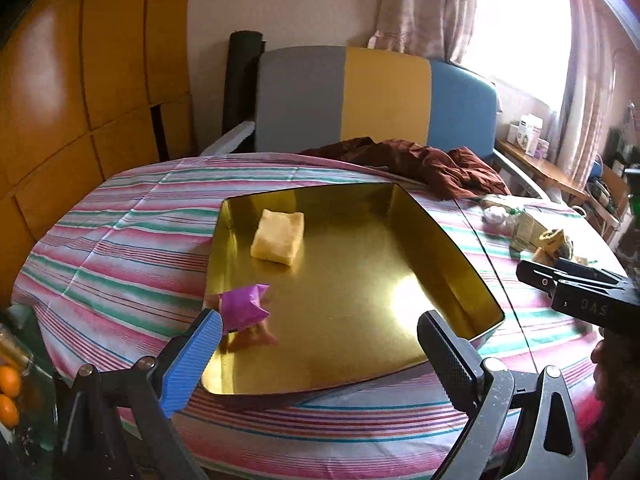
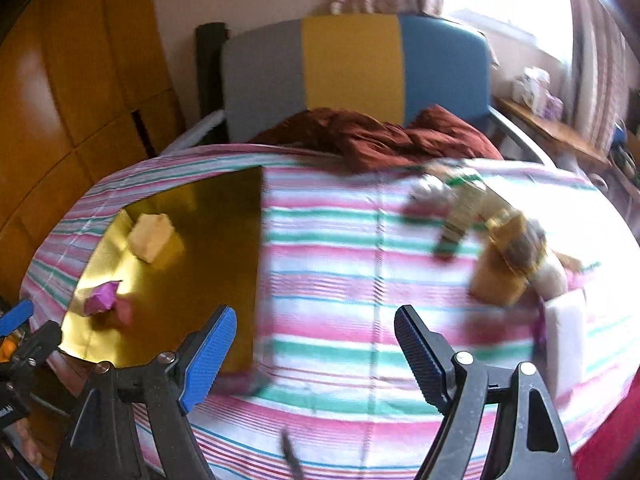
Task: Organize objects
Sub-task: 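Move the right gripper to the white block sponge and grasp it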
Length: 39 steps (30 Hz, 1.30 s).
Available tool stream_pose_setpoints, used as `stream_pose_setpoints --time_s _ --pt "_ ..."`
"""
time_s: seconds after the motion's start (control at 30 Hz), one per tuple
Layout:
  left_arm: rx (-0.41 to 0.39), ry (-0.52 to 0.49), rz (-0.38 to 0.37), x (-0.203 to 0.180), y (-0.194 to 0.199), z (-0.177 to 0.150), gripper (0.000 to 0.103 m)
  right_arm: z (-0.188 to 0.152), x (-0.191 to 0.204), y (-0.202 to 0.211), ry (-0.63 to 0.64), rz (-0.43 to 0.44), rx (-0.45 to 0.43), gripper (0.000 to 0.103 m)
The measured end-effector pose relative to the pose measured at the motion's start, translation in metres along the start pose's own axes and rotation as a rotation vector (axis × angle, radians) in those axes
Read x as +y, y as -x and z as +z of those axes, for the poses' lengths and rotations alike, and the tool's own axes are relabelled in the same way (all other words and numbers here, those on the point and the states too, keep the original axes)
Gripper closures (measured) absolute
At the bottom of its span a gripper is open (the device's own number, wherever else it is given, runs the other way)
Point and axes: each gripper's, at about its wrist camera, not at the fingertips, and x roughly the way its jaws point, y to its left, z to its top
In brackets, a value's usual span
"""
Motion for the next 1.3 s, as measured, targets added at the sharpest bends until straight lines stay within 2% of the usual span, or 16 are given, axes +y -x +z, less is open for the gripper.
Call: stream_pose_setpoints --time_s 0.2,0.4,0.53,0.63,0.7,0.87,1.13,1.2,1.23,1.27,1.3 --pt "0.016 -0.032 -0.031 -0.015 -0.006 0.000 0.004 -0.012 -0.053 0.003 -0.116 -0.059 0.033 0.020" --pt "0.031 -0.085 -0.070 -0.036 -0.013 0.003 0.004 -0.014 -0.127 0.026 -0.261 -0.128 0.044 0.020" --pt "0.037 -0.116 -0.101 -0.050 -0.017 0.006 0.004 -0.009 -0.171 0.040 -0.306 -0.153 0.094 0.020" --pt "0.036 -0.138 -0.125 -0.060 -0.018 0.006 0.004 -0.003 -0.196 0.043 -0.284 -0.222 0.150 0.020" --pt "0.041 -0.152 -0.139 -0.067 -0.021 0.006 0.004 0.001 -0.209 0.041 -0.273 -0.236 0.182 0.020" --pt "0.053 -0.182 -0.170 -0.081 -0.026 0.006 0.004 0.005 -0.224 0.019 -0.246 -0.230 0.279 0.020" --pt "0.060 -0.211 -0.205 -0.099 -0.031 0.009 0.004 0.009 -0.211 -0.029 -0.074 -0.247 0.460 0.020" --pt "0.060 -0.220 -0.218 -0.105 -0.032 0.009 0.004 0.007 -0.214 -0.039 -0.064 -0.251 0.500 0.023" --pt "0.061 -0.224 -0.225 -0.108 -0.032 0.010 0.004 0.006 -0.216 -0.040 -0.065 -0.252 0.500 0.037" --pt "0.061 -0.229 -0.233 -0.111 -0.032 0.010 0.004 0.006 -0.218 -0.039 -0.073 -0.241 0.495 0.045" --pt "0.061 -0.233 -0.238 -0.113 -0.032 0.010 0.004 0.005 -0.220 -0.037 -0.086 -0.227 0.490 0.045"
